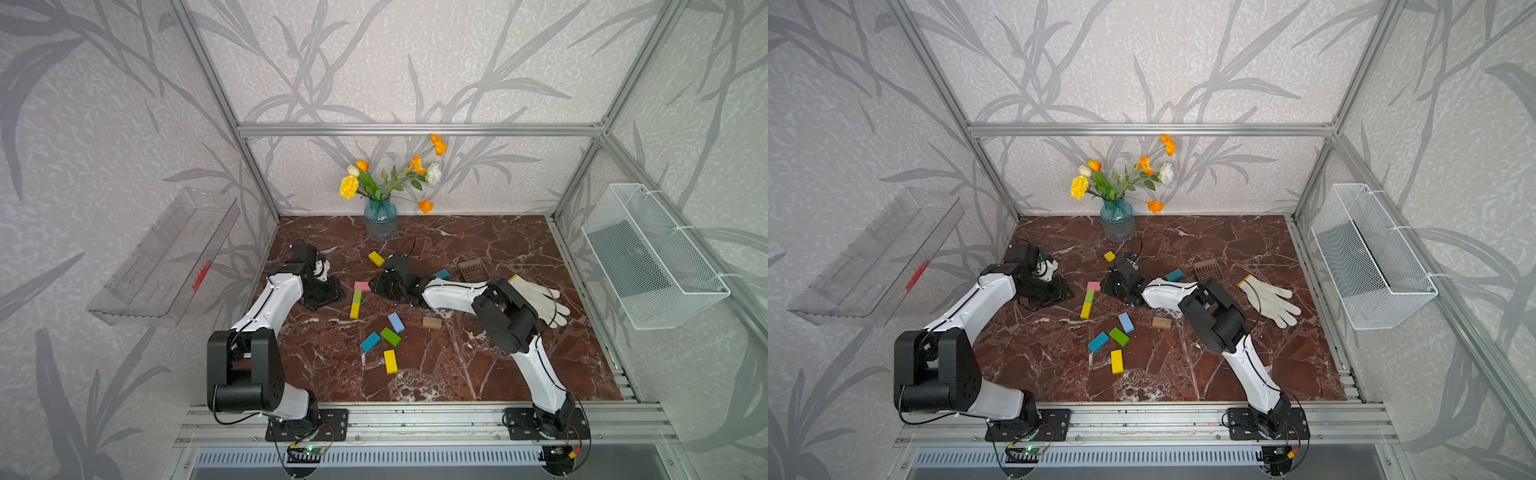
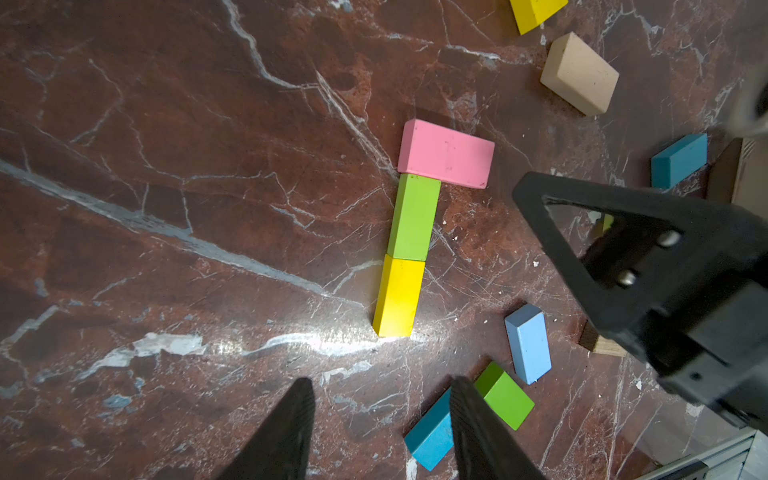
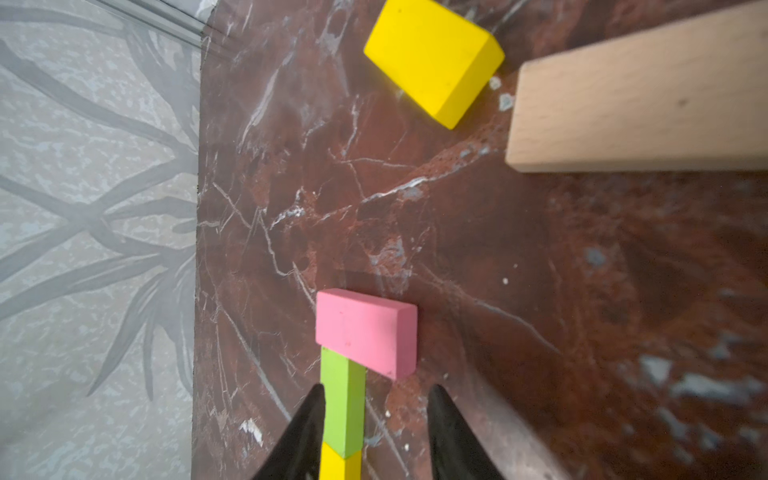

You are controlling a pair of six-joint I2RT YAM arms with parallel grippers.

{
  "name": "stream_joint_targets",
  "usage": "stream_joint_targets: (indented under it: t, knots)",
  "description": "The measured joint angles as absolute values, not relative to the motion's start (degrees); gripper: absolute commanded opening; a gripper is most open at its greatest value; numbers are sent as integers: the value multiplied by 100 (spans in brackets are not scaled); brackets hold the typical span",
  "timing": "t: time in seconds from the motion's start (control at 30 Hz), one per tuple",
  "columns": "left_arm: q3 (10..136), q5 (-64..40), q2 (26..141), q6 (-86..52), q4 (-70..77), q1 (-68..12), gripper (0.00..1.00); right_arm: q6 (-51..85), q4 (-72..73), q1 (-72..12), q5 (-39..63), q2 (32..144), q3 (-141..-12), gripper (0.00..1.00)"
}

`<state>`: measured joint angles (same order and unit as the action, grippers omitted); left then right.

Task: Assemble the letter c with building blocks
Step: Assemble the building block at the center of the board.

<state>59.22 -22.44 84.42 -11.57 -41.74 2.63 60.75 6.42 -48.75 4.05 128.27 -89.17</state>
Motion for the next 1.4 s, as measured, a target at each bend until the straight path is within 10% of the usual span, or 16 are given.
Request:
stream_joint_targets:
  t: [1.4]
  knots:
    - [5015,-932,7745,-1527,-4484,-2543,41,2775,-3011,-2980,2877,9369,-7039,62]
